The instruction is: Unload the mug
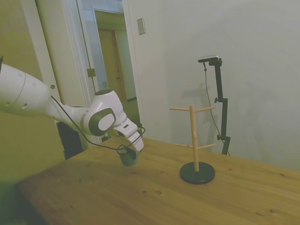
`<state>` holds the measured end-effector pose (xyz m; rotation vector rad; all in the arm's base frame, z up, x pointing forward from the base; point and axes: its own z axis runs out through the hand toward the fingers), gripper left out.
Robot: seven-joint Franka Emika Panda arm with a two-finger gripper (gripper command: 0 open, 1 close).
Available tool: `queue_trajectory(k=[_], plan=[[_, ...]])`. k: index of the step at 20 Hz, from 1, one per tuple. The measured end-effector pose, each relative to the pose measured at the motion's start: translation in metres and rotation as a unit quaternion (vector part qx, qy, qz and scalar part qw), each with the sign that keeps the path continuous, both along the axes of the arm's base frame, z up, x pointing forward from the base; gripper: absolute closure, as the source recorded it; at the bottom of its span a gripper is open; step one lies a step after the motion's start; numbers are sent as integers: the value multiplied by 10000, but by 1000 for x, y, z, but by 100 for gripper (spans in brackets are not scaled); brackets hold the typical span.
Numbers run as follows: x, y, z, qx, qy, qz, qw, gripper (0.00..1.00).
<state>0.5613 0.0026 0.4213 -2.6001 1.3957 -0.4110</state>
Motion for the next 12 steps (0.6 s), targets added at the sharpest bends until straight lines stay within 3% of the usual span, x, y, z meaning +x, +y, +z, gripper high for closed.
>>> queue_trajectory(k=[6,12], plan=[[0,-7,-31,-60,296,-28,9995,100],[0,-6,-42,-145,422,22,9990,100]])
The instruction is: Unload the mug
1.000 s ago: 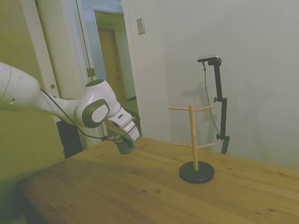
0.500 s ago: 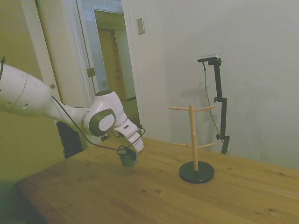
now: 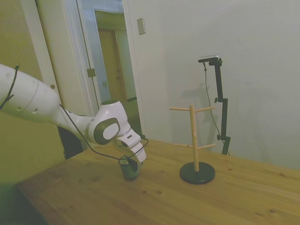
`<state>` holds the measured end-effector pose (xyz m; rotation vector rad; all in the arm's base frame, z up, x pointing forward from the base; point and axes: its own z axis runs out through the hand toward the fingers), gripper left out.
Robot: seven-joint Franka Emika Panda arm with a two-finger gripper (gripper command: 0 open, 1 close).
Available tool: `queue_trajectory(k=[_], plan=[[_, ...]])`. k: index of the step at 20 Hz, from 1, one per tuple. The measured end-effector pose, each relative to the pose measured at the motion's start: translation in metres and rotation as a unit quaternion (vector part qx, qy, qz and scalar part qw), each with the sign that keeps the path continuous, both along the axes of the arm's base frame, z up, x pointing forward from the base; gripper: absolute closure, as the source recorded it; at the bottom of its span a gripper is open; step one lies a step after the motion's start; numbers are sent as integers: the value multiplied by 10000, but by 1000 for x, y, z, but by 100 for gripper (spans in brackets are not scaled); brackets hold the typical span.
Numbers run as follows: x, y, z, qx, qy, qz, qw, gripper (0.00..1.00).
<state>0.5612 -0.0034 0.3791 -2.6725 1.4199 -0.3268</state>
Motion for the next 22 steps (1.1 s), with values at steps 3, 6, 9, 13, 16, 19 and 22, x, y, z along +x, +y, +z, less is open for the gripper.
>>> queue_trajectory(k=[3,6,9,13,16,19,22], plan=[[-1,0,-3,-12,76,6,10000,100],[-2,0,-4,-12,98,5,10000,100],[-4,0,-6,-7,121,-2,9999,100],[-5,-1,-7,-3,134,-8,9999,0],[-5,-1,-8,1,136,-11,9999,0],[-6,-2,-7,3,139,-17,9999,0],[-9,-5,-8,3,149,-40,9999,0]])
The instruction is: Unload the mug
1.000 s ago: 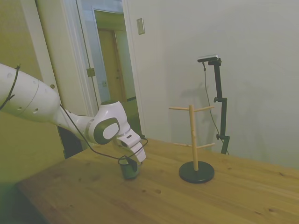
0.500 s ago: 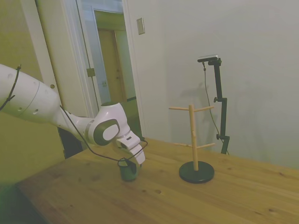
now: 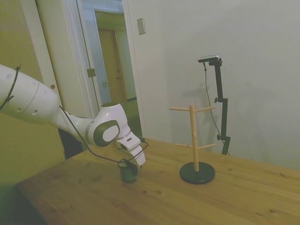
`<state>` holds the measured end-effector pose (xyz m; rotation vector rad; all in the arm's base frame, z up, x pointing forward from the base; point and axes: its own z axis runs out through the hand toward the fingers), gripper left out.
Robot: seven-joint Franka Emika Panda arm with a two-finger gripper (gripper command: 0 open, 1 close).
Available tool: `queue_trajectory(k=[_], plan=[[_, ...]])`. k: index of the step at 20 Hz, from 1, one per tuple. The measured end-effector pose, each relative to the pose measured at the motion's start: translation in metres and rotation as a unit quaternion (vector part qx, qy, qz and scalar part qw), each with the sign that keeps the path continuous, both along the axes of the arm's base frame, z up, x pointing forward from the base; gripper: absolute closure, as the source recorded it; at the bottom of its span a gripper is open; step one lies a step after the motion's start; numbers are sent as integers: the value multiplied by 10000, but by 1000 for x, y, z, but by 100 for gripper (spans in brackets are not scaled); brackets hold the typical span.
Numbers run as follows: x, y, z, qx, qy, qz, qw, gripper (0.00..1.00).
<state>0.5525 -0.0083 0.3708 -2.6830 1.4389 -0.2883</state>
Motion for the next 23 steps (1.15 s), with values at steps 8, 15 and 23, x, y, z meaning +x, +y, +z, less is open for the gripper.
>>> queue_trajectory(k=[8,15,23], plan=[[-21,-16,32,-182,-466,1,9987,0],[-57,26,85,-253,-857,420,9951,0],[-80,121,103,-137,-695,809,9942,0]])
